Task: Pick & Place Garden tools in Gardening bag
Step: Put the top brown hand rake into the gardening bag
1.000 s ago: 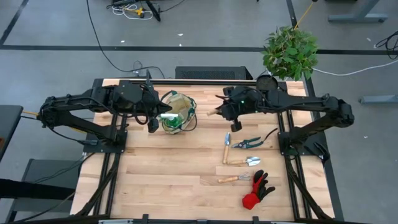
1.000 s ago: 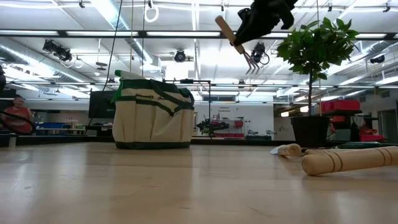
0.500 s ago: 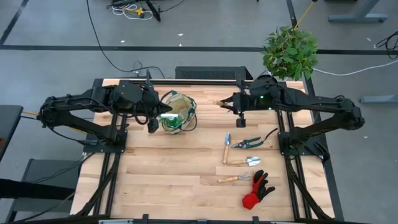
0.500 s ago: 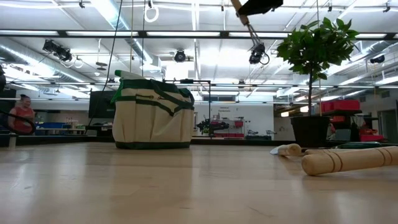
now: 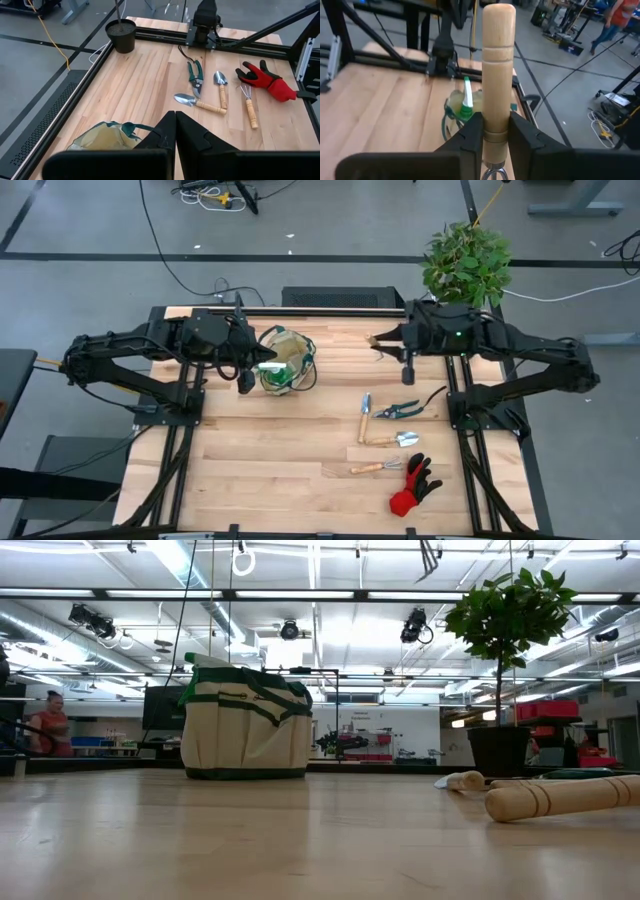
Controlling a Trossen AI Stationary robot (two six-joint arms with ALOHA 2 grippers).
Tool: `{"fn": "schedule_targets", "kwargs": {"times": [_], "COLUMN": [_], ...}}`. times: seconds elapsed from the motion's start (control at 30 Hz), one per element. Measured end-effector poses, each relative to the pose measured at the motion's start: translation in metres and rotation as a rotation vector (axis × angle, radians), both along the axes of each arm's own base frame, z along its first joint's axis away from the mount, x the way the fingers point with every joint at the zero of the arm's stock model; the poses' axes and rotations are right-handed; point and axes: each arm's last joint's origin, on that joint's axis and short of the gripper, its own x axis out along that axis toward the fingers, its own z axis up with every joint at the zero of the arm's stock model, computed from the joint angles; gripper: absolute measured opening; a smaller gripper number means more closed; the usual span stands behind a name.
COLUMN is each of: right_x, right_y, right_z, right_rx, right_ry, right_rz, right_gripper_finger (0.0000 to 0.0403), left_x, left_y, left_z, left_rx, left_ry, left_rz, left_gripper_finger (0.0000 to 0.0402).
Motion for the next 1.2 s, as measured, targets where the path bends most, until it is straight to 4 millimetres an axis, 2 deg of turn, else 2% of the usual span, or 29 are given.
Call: {"fn": "schedule_targets", "kwargs": {"times": [0.27, 0.6, 0.9, 1.2], "right_x": [-0.013, -0.014, 0.005, 0.031], "right_y": [0.006, 0.006, 0.006, 0.01], "right_z": [0.015, 0.02, 0.023, 0.016], "right_rx": [0.058, 0.071, 0.102, 0.121], "right_ry": [-0.124, -0.172, -0.255, -0.269], "right_rz": [0.028, 0.03, 0.077, 0.1], "right_gripper_finger": [0.0065, 0.0065, 0.0065, 0.0065], "left_x": [0.0, 0.0, 0.0, 0.0], "left_y": [0.0, 0.0, 0.0, 0.0], "left_z": [0.0, 0.0, 0.0, 0.0], "left_rx": [0.0, 0.0, 0.0, 0.0], "left_ry": [0.0, 0.0, -0.004, -0.004], "left_rz": [0.0, 0.0, 0.0, 0.0], "left_gripper_finger": [0.0016, 0.0016, 0.0016, 0.0016]}}
